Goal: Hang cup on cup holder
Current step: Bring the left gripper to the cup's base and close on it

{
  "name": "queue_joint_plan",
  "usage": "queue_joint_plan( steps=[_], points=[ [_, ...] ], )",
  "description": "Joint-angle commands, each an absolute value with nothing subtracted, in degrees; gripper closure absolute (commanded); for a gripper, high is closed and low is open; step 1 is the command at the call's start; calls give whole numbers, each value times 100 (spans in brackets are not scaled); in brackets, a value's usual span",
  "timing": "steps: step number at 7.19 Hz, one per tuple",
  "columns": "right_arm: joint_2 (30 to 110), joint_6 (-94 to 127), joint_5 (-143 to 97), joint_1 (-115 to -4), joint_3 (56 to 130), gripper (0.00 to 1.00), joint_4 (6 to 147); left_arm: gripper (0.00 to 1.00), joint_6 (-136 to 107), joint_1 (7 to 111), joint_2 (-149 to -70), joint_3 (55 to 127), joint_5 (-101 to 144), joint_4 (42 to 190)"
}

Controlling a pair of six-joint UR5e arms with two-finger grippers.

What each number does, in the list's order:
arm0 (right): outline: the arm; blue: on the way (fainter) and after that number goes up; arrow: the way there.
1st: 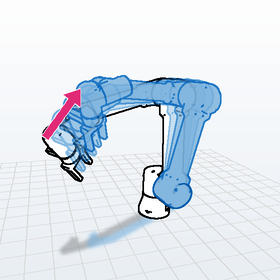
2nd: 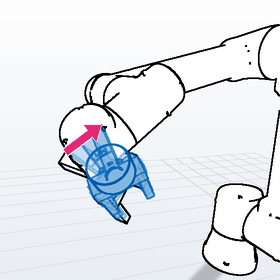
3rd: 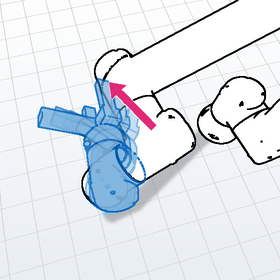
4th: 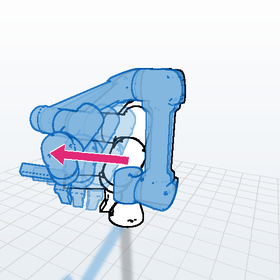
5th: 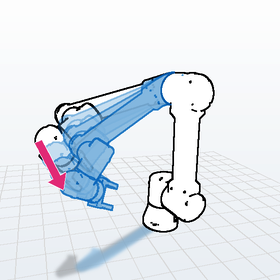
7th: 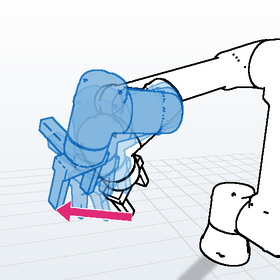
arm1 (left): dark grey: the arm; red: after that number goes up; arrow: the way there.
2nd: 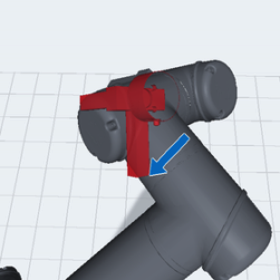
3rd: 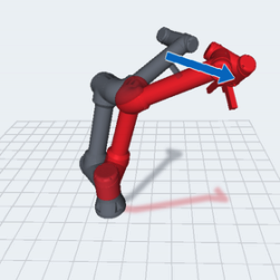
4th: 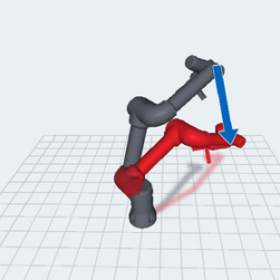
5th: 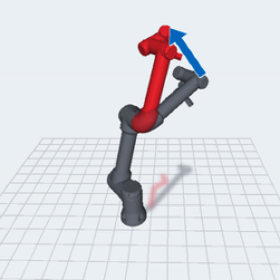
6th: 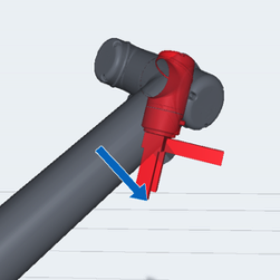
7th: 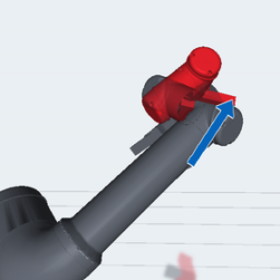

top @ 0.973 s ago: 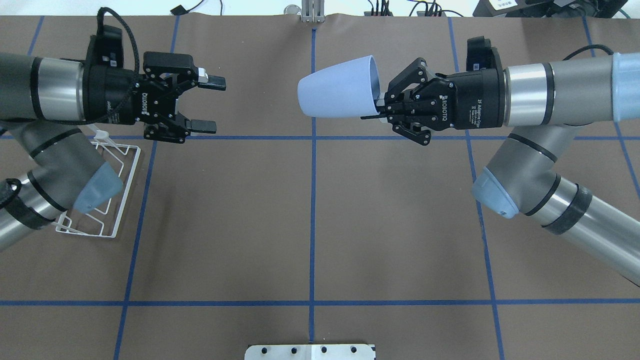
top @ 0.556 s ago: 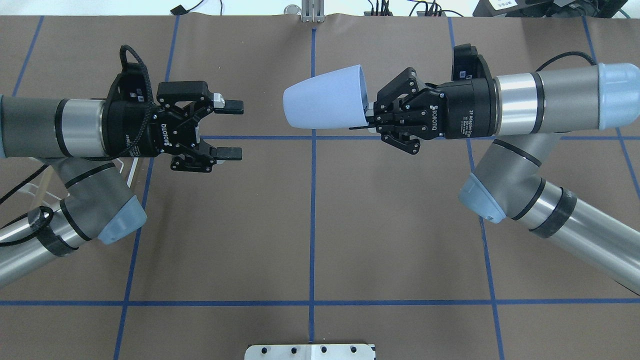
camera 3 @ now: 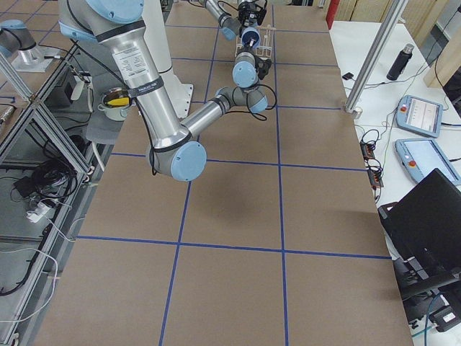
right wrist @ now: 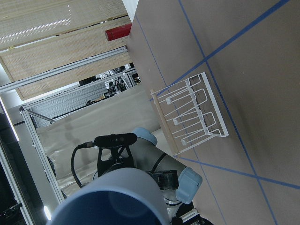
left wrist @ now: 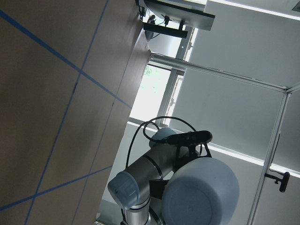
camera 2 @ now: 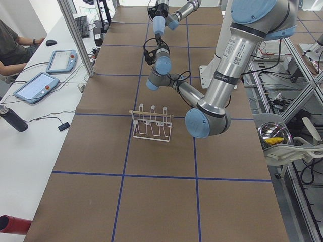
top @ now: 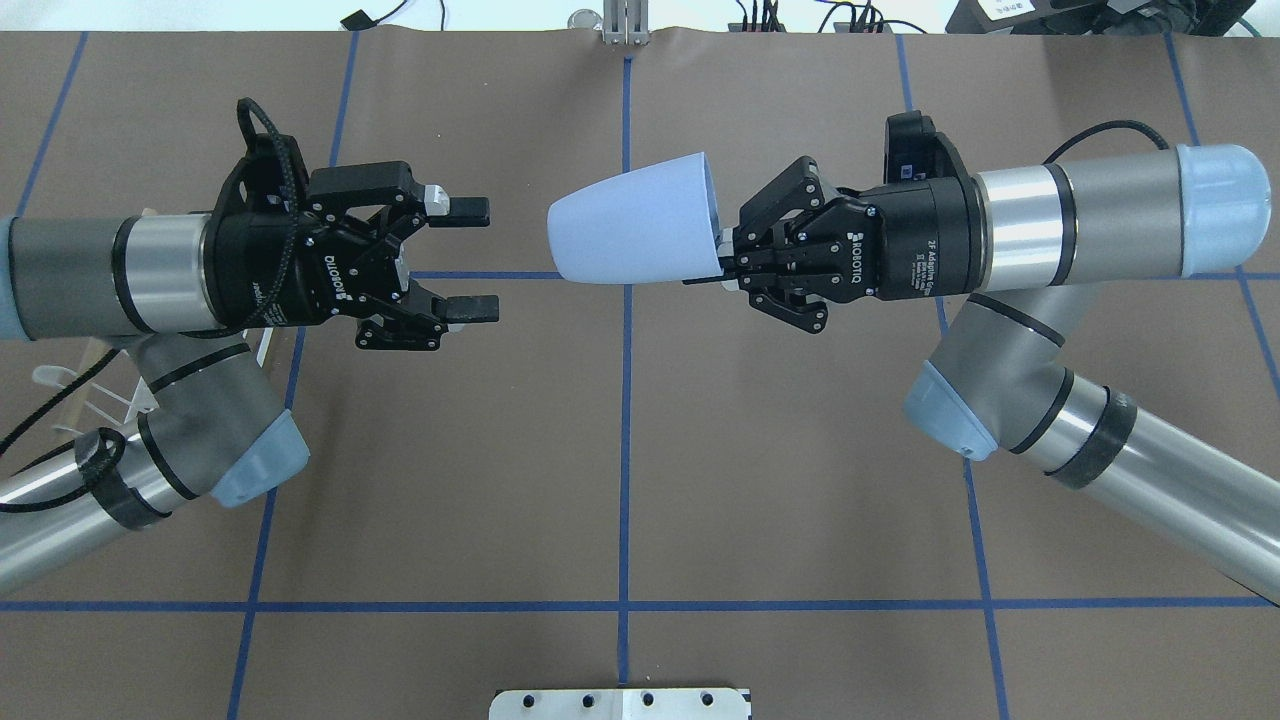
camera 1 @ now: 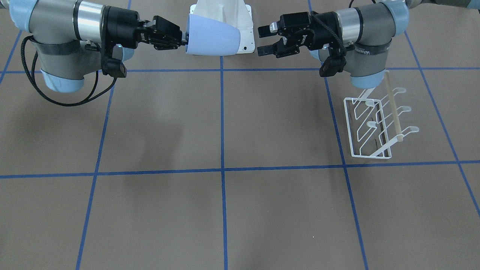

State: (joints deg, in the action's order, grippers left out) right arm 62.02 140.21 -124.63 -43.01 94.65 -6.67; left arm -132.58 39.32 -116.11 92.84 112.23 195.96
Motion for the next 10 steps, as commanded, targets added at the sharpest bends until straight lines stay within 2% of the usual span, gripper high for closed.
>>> queue_joint_plan(
  steps=[1, 10],
  points=[
    [6118, 14403, -12402, -4228, 9475, 100, -879, 1, -13254, 3439, -11628, 9255, 10427, 20073],
    [6390, 14722, -12252, -3999, 9484, 100, -1793, 1, -13271, 3190, -11909, 9299, 9756, 20189]
  ],
)
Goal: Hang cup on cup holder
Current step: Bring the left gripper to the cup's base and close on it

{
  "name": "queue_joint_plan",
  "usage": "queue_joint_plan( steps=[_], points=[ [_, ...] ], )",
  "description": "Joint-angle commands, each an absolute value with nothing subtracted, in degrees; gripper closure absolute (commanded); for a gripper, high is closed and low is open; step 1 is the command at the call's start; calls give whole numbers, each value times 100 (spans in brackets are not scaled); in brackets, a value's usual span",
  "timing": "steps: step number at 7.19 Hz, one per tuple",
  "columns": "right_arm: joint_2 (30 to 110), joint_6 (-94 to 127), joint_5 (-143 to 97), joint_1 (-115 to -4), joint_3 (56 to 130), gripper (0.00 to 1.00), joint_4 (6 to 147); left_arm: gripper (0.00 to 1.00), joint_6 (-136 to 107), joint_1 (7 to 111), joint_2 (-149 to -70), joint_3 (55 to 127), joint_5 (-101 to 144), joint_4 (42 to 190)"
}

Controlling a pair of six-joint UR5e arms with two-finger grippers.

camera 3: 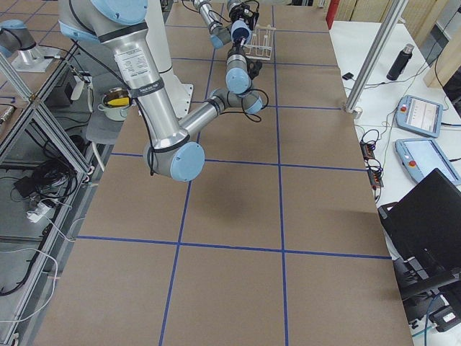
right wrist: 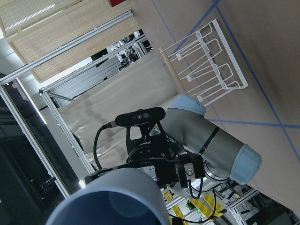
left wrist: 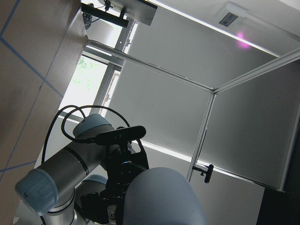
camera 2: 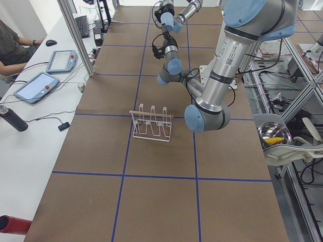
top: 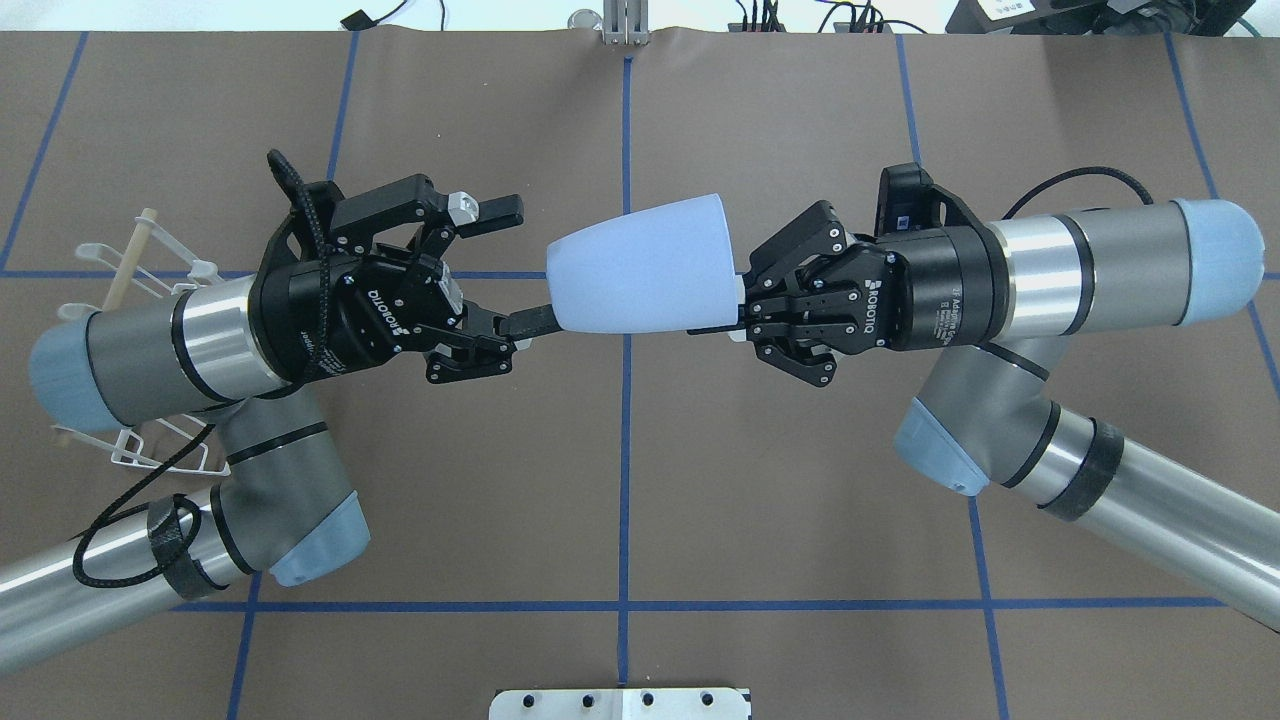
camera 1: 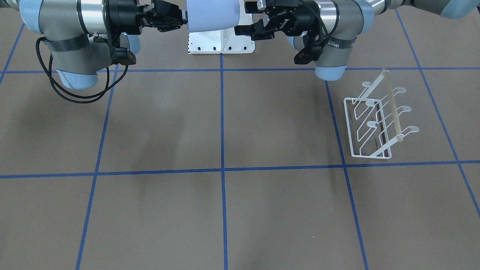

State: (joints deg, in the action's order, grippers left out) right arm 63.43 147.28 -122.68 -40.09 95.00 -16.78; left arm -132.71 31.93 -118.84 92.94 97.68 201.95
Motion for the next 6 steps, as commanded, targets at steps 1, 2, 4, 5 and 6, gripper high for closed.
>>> queue_joint_plan(
  steps=[1, 2, 4, 5, 6],
  points=[
    [6381, 14722, -12243, -3973, 9449, 100, -1793, 1, -13263, 3130, -11927, 9299, 9756, 20171],
    [6346, 14722, -12217, -3964, 9413, 100, -1784, 1, -13263, 2946, -11953, 9281, 9538, 20153],
    [6346, 14713, -12182, -3955, 9387, 100, -1784, 1, -13254, 2742, -11962, 9255, 9352, 20145],
    [6346, 14704, -12182, -3938, 9352, 100, -1784, 1, -13254, 2733, -11997, 9264, 9343, 20136],
    [6346, 14669, -12182, -3903, 9334, 100, -1784, 2, -13254, 2725, -12075, 9264, 9343, 20118]
  ],
)
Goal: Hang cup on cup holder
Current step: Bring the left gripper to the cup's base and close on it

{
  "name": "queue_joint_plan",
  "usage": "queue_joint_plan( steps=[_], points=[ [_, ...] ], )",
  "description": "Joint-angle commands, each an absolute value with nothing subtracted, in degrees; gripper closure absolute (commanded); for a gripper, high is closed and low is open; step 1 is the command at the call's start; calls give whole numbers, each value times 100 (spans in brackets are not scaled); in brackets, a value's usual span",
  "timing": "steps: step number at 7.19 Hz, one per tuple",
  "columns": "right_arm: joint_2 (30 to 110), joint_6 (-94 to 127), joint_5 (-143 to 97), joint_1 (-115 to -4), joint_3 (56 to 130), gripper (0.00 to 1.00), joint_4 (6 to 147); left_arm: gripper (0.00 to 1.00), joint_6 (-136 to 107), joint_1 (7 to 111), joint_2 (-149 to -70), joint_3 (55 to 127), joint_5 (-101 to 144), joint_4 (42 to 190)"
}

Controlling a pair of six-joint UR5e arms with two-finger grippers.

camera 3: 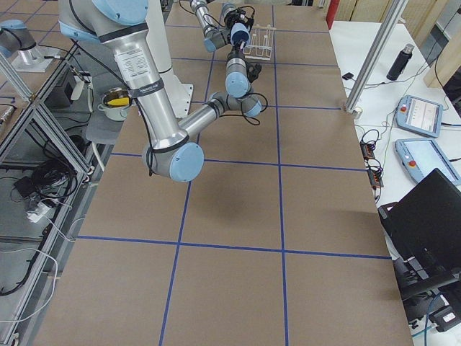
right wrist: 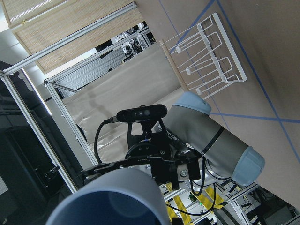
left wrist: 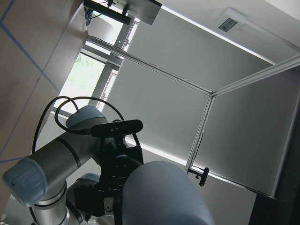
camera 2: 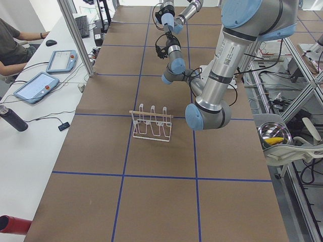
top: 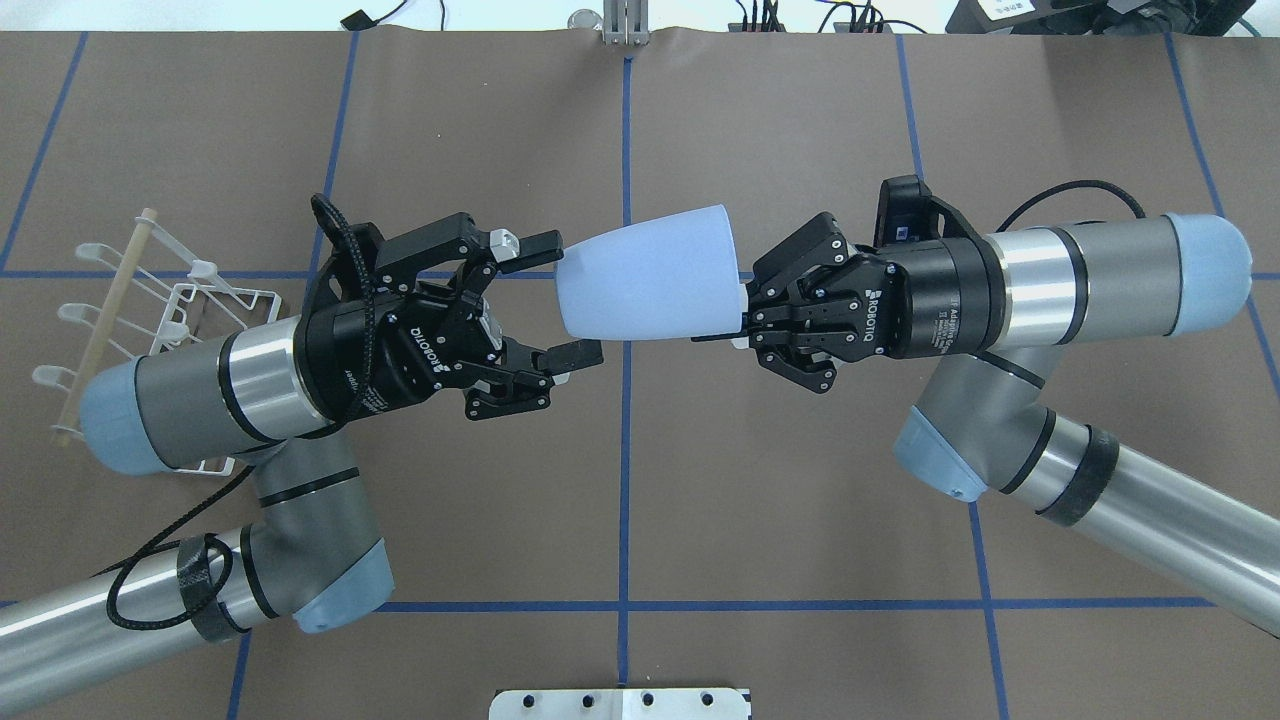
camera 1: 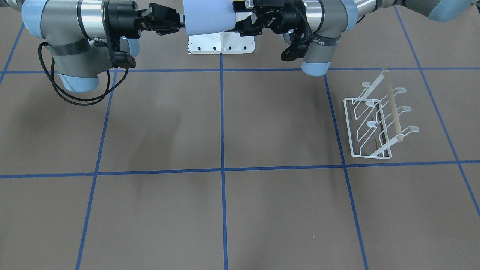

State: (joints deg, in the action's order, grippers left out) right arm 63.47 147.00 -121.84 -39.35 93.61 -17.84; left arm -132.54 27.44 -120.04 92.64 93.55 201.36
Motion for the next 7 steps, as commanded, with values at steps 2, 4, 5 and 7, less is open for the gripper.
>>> queue_joint_plan(
  steps=[2, 4, 5, 7],
  points=[
    [6346, 14660, -12190, -3894, 9325, 100, -1802, 5, -13245, 2733, -12190, 9264, 9343, 19916],
    [6346, 14660, -12199, -3902, 9352, 100, -1802, 5, -13210, 2733, -12182, 9237, 9343, 19916],
    [6354, 14669, -12199, -3902, 9369, 100, -1802, 5, -13201, 2733, -12173, 9237, 9343, 19925],
    [6354, 14660, -12199, -3902, 9343, 50, -1802, 99, -13245, 2733, -12173, 9272, 9343, 19907]
  ],
)
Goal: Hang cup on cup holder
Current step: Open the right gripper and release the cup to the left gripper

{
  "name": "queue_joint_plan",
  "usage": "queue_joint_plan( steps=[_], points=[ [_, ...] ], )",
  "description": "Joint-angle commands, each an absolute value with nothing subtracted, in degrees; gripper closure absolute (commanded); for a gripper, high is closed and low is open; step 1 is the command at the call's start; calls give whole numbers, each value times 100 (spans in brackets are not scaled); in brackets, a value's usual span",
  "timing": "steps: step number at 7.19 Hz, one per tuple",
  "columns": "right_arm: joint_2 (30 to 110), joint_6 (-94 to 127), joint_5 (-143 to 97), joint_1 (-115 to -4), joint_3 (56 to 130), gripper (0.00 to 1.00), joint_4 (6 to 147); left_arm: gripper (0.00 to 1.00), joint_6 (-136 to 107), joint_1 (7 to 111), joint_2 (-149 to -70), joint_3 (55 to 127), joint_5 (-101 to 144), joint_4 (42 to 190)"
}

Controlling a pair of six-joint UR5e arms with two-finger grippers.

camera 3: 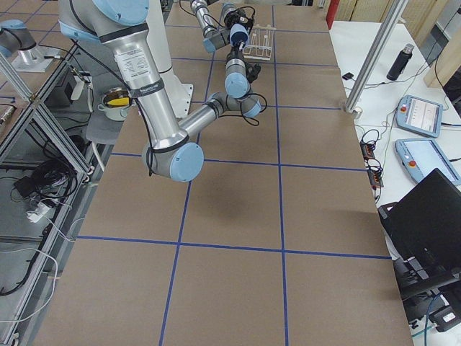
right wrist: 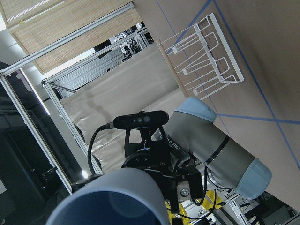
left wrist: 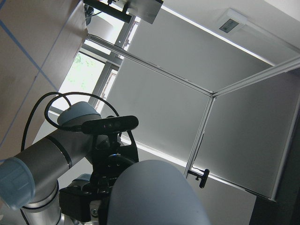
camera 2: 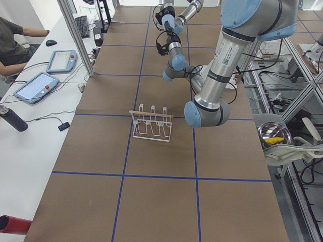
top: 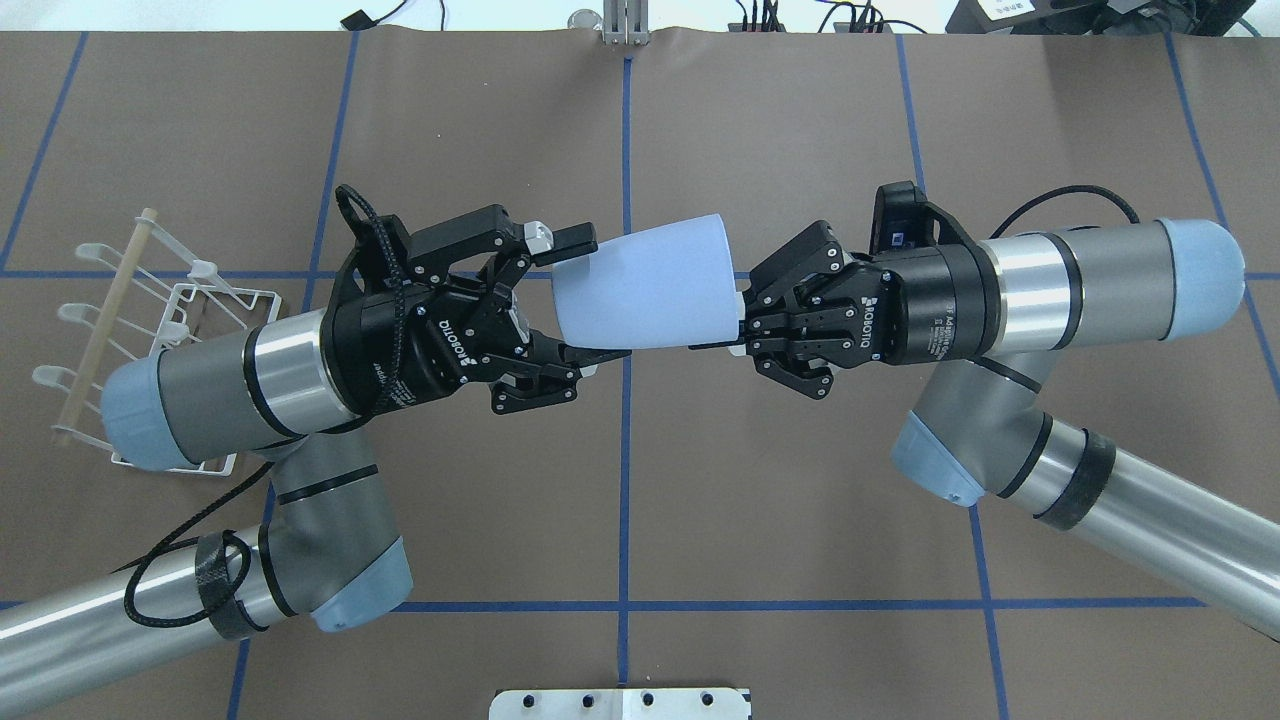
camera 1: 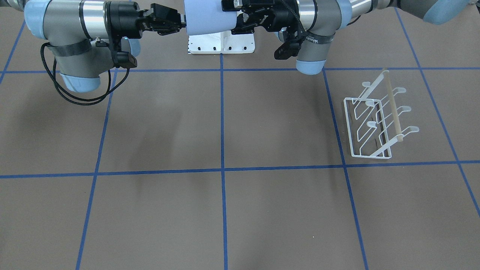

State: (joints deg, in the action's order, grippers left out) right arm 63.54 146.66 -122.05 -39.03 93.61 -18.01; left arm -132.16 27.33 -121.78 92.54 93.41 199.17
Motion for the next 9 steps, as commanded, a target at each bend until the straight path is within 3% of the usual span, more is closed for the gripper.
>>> queue_joint_plan(
  steps=[1, 6, 9],
  points=[
    [6354, 14660, -12199, -3902, 9343, 1, -1784, 100, -13245, 2725, -12182, 9272, 9343, 19890],
    [6564, 14477, -12365, -4576, 9378, 0, -1828, 100, -12975, 2960, -12085, 9255, 9369, 19855],
    [7275, 12796, -12902, -5228, 9334, 0, -1724, 100, -11906, 4204, -11646, 9342, 10496, 18691]
  ],
)
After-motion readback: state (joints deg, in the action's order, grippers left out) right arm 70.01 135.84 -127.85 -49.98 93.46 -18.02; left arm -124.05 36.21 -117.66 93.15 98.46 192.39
